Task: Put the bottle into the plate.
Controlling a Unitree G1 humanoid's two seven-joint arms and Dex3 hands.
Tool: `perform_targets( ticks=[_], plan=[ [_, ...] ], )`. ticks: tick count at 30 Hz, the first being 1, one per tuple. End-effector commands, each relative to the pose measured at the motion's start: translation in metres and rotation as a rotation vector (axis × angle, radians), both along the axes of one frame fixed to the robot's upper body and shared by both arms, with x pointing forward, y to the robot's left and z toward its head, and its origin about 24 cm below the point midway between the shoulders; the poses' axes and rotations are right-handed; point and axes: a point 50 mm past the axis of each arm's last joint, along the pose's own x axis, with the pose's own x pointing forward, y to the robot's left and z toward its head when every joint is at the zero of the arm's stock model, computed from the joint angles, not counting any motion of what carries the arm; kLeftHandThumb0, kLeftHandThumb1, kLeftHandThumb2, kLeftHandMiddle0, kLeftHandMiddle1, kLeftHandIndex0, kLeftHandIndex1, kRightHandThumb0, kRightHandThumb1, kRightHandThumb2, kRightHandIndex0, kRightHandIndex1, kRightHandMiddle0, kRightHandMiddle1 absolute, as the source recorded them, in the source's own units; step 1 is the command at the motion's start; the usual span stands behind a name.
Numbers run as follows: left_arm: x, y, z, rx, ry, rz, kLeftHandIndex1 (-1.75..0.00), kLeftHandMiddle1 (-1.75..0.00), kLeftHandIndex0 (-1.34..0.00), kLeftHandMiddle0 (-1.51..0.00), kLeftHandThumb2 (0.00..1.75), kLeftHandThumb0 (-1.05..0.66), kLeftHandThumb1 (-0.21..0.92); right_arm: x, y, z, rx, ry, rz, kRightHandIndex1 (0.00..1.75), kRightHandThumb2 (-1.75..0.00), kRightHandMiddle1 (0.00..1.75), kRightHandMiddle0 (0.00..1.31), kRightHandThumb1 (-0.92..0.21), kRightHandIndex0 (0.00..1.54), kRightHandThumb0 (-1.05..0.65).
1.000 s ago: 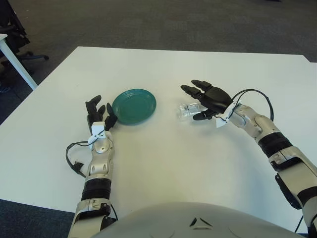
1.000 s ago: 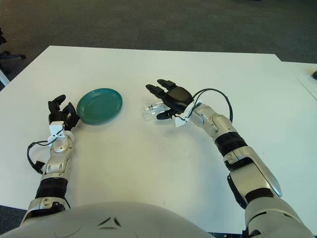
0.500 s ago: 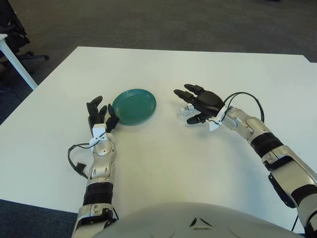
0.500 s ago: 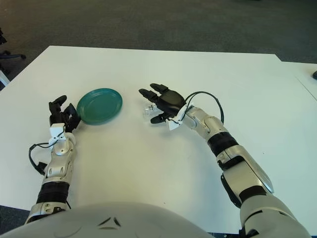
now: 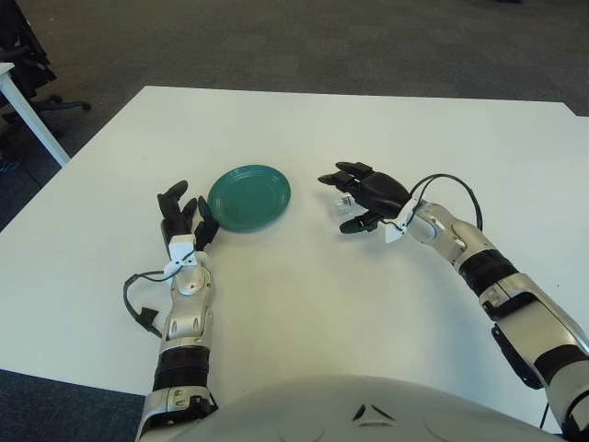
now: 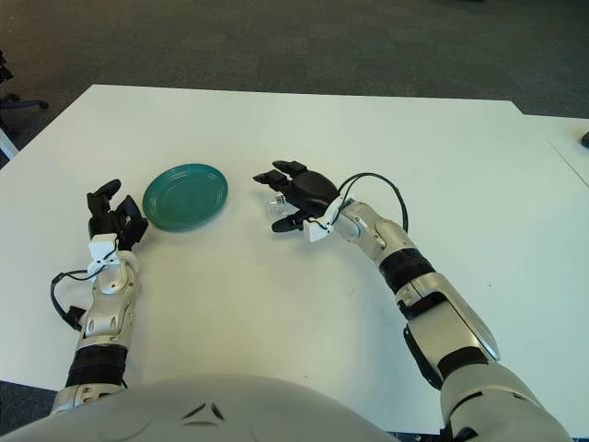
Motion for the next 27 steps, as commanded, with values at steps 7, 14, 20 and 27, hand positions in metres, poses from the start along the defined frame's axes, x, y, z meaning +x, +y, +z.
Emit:
perform_targets(
  ticks=[7,14,20,27],
  plan=[
    [-0.005,0.0,0.003,0.002,-0.01,0.003,-1.02,-0.44,-0.07,-0.45,0.77,-0.65,0.92,-0.003,0.0,0.001,0.088,-0.017,-0.023,1.72,-0.2,1.73,0.57,-0.92,0.76,-0.78],
    [-0.006,0.0,0.004,0.001,-0.01,0.01,-1.02,-0.45,-0.07,-0.44,0.79,-0.66,0.92,-0.008,-0.002,0.006,0.098,-0.099,0.009,1.74,-0.24,1.75,0.76,-0.92,0.95,-0.73],
    [-0.008,0.001,0.004,-0.017,-0.018,0.014,-1.02,-0.46,-0.08,-0.44,0.78,-0.65,0.92,-0.01,-0.003,0.009,0.108,-0.135,0.013,1.75,-0.42,1.75,0.86,-0.83,1.06,-0.62],
    [-0.01,0.001,0.005,-0.023,-0.026,0.017,-1.03,-0.46,-0.09,-0.43,0.76,-0.65,0.92,-0.013,-0.005,0.014,0.152,-0.198,0.013,1.75,-0.86,1.75,0.97,-0.6,1.22,-0.47]
  ],
)
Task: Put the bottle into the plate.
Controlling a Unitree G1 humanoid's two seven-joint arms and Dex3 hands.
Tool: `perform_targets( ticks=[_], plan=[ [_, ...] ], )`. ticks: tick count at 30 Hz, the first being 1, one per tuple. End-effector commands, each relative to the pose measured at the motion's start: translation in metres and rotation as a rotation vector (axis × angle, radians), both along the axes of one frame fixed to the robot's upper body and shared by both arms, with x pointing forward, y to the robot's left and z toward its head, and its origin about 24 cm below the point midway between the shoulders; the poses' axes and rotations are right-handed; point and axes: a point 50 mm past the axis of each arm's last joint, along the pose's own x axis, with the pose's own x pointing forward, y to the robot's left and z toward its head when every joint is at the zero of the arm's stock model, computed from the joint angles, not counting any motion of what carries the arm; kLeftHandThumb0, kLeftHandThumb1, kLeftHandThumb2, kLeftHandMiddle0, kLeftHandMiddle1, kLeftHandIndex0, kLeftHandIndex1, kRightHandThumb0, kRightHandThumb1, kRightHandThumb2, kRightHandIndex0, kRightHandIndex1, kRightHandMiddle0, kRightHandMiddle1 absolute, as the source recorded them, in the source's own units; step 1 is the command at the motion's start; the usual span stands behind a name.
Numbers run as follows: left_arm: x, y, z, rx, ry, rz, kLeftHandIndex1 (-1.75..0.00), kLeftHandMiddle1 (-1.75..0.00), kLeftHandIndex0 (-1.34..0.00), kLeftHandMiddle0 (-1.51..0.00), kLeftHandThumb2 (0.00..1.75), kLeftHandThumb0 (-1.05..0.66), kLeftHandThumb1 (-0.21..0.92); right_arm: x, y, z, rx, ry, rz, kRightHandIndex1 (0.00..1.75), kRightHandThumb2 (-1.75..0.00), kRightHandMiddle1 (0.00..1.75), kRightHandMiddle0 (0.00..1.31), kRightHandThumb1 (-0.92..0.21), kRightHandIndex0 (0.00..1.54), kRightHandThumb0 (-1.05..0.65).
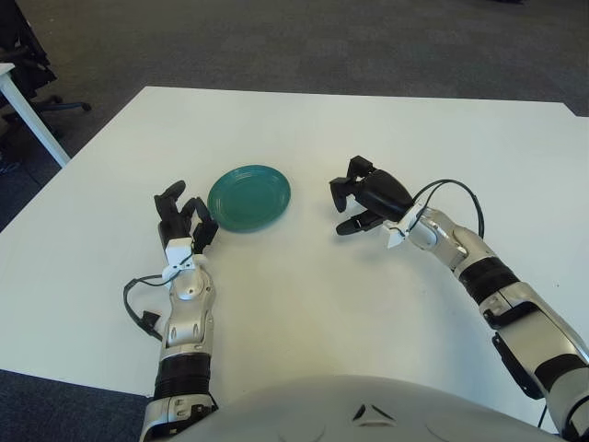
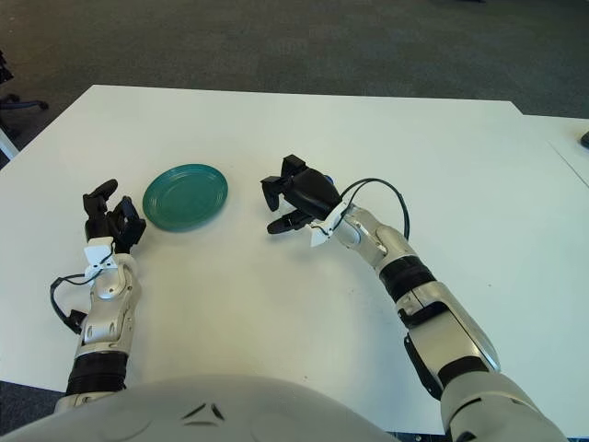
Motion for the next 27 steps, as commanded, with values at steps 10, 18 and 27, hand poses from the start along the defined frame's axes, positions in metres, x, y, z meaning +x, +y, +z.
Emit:
perform_targets(
  ticks=[10,18,27],
  plan=[
    [-0.0055,0.0027,0.0025,0.0,-0.012,0.002,-1.03,-0.47,-0.09,-0.43,0.76,-0.65,0.92,-0.0046,-0.0059,0.0081,0.047,-0.067,0.005,1.75,-1.16,1.75,1.05,-0.41,1.3,-0.34],
    [-0.0078,0.0033,0.0031,0.002,-0.013,-0.002,-1.02,-0.47,-0.09,-0.42,0.76,-0.65,0.92,-0.0042,-0.0069,0.0097,0.047,-0.07,0.006,1.75,-1.28,1.75,1.07,-0.34,1.32,-0.32],
    [-0.0095,0.0028,0.0032,0.005,-0.009,-0.005,-1.02,-0.47,-0.09,-0.41,0.77,-0.66,0.92,-0.0026,-0.0091,0.0086,0.079,-0.037,0.02,1.75,-1.23,1.75,1.06,-0.39,1.29,-0.36]
  ],
)
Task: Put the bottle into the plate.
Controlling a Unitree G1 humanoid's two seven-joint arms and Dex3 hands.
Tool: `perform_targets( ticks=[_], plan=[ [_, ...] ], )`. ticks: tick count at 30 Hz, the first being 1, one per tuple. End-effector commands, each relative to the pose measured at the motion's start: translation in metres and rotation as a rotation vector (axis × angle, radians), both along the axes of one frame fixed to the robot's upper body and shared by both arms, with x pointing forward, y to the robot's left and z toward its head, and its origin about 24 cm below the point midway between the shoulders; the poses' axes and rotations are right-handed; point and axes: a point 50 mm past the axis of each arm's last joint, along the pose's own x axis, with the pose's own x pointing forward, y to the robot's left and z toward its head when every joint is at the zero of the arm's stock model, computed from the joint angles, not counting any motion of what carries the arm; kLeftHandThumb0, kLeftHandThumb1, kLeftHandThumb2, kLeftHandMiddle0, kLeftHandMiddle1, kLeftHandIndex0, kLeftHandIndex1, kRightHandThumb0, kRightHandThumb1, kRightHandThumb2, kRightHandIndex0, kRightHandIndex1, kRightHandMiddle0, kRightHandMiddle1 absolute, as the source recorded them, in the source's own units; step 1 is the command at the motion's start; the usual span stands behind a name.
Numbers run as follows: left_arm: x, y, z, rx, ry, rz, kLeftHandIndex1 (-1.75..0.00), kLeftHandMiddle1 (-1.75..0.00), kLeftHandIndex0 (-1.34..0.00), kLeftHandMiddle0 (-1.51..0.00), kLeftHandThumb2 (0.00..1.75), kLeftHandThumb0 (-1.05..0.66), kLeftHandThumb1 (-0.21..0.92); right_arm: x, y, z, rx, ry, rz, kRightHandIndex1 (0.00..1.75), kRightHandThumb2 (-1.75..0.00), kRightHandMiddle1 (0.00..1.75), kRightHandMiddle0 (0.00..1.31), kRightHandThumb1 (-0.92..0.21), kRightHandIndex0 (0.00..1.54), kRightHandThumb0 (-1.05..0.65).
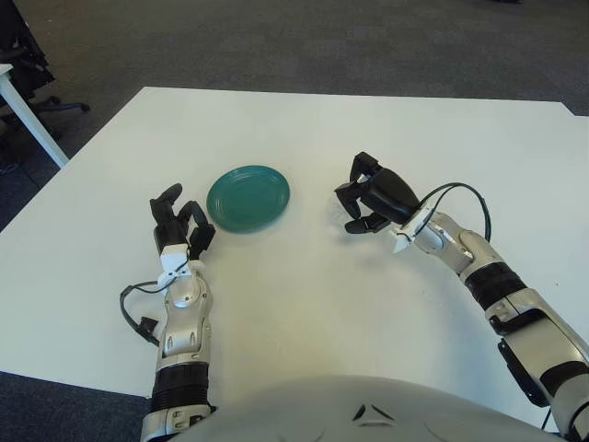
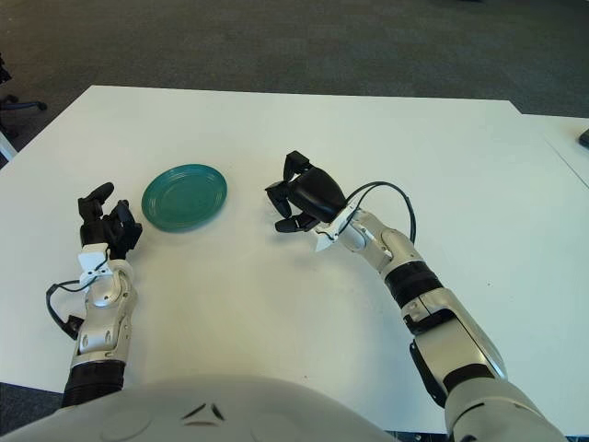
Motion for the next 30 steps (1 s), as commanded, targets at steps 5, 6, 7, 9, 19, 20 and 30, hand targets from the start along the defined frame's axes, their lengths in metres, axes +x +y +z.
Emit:
perform_targets(
  ticks=[5,6,7,9,19,20,30],
  plan=[
    [-0.001,0.0,0.0,0.0,0.001,0.0,-1.02,-0.47,-0.09,-0.41,0.78,-0.66,0.92,0.004,-0.005,0.002,0.047,0.052,0.037,1.75,-1.12,1.75,0.66,-0.46,0.88,-0.43],
    [-0.001,0.0,0.0,0.0,0.001,0.0,-1.02,-0.48,-0.09,-0.41,0.78,-0.66,0.92,0.005,-0.005,0.001,0.037,0.063,0.043,1.75,-1.1,1.75,0.62,-0.48,0.8,-0.43],
    [-0.001,0.0,0.0,-0.001,0.001,0.0,-1.02,-0.48,-0.09,-0.41,0.78,-0.66,0.92,0.005,-0.006,0.0,0.029,0.071,0.048,1.58,-0.96,1.72,0.52,-0.57,0.64,-0.41],
    [-0.001,0.0,0.0,-0.002,0.0,-0.001,-1.02,-0.48,-0.09,-0.41,0.79,-0.66,0.92,0.006,-0.007,0.0,0.013,0.081,0.062,1.39,-0.79,1.65,0.41,-0.68,0.51,-0.48],
    [0.001,-0.002,-0.002,-0.002,0.006,-0.006,-1.02,-0.47,-0.06,-0.39,0.81,-0.66,0.92,0.021,-0.016,0.02,-0.072,0.055,0.162,0.34,-0.5,0.86,0.02,-0.92,0.17,-0.94],
    [0.001,-0.002,-0.002,-0.003,0.006,-0.006,-1.02,-0.47,-0.06,-0.39,0.81,-0.66,0.92,0.022,-0.017,0.021,-0.074,0.054,0.167,0.26,-0.52,0.78,0.01,-0.92,0.15,-0.96],
    [0.002,-0.004,-0.004,-0.01,0.004,-0.002,-1.01,-0.45,-0.04,-0.35,0.83,-0.69,0.92,0.035,-0.02,0.053,-0.376,-0.166,0.203,0.01,-0.75,0.05,0.0,-0.92,0.01,-1.05]
  ],
)
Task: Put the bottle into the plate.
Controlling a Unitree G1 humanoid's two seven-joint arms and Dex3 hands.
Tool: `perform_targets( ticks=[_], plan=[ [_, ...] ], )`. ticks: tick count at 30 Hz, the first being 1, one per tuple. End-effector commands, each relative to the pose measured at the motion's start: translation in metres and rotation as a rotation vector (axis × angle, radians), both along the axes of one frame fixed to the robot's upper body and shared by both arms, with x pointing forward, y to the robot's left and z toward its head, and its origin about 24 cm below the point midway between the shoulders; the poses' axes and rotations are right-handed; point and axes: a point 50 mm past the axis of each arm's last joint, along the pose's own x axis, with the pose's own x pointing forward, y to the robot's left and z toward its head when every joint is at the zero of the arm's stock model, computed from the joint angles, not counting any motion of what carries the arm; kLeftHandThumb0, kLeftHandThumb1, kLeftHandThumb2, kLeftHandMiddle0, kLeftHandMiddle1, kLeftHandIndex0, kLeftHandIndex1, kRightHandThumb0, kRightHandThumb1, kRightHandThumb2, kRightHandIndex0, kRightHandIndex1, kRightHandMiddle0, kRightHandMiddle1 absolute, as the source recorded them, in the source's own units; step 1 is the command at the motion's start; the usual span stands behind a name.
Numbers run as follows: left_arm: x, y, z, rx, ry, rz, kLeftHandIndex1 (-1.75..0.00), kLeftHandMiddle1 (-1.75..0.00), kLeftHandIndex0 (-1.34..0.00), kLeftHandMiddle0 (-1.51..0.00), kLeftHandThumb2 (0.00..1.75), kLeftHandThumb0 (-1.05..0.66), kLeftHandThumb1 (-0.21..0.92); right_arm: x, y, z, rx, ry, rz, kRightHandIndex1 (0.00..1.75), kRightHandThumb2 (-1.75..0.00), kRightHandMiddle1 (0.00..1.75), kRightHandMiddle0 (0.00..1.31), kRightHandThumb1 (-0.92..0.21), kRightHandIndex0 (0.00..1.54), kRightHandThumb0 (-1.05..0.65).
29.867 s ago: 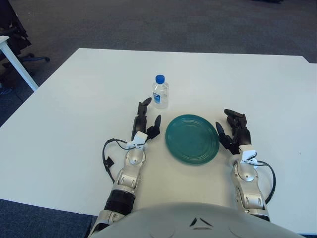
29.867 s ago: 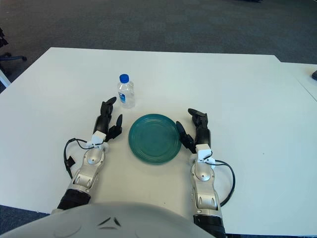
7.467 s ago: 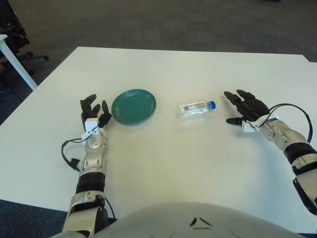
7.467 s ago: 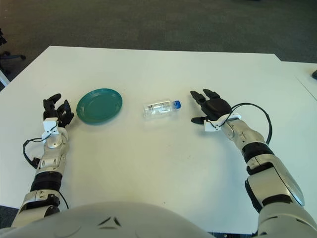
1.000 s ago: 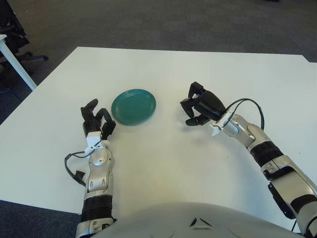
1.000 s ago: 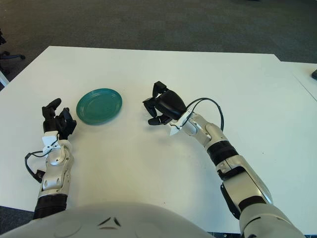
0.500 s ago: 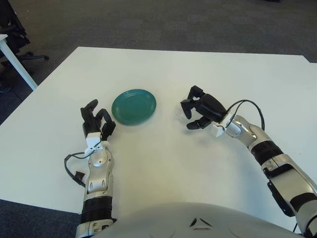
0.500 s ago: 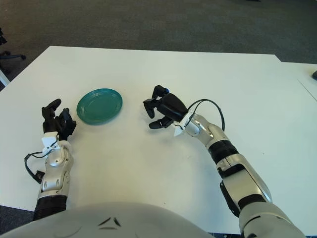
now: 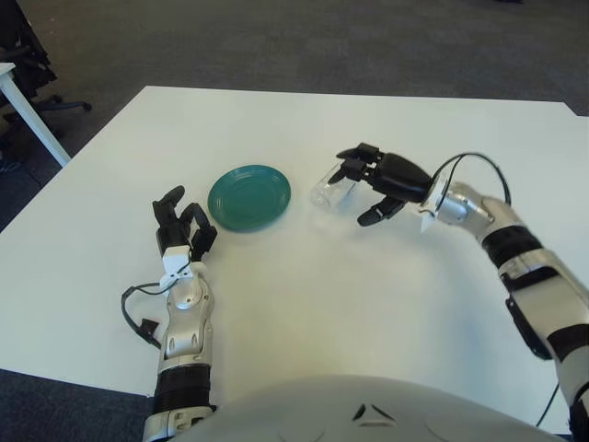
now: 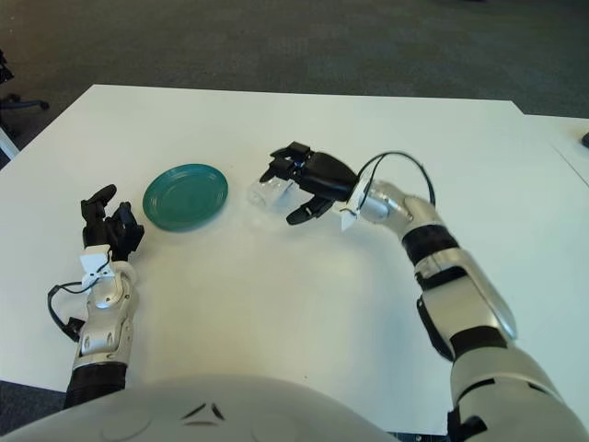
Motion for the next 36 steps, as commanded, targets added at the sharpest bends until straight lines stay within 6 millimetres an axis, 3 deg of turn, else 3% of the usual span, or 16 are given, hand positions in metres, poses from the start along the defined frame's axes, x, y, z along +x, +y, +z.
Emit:
perform_targets(
  ticks=[1,11,36],
  plan=[
    [0.003,-0.001,0.001,0.006,-0.013,0.001,-1.02,-0.45,-0.04,-0.35,0.83,-0.69,0.92,0.007,0.0,0.012,-0.08,-0.101,0.009,0.01,-0.75,0.04,0.0,-0.92,0.01,-1.05],
    [0.004,-0.004,-0.002,0.008,-0.01,-0.004,-1.02,-0.41,-0.02,-0.33,0.87,-0.71,0.92,0.016,0.003,0.02,-0.164,-0.18,0.038,0.0,-0.75,0.0,0.0,-0.92,0.0,-1.05],
    [0.003,-0.005,-0.006,0.012,-0.01,-0.006,-1.02,-0.37,-0.02,-0.35,0.88,-0.75,0.92,0.026,0.01,0.022,-0.253,-0.187,0.058,0.0,-0.67,0.0,0.0,-0.92,0.0,-1.05]
  ],
)
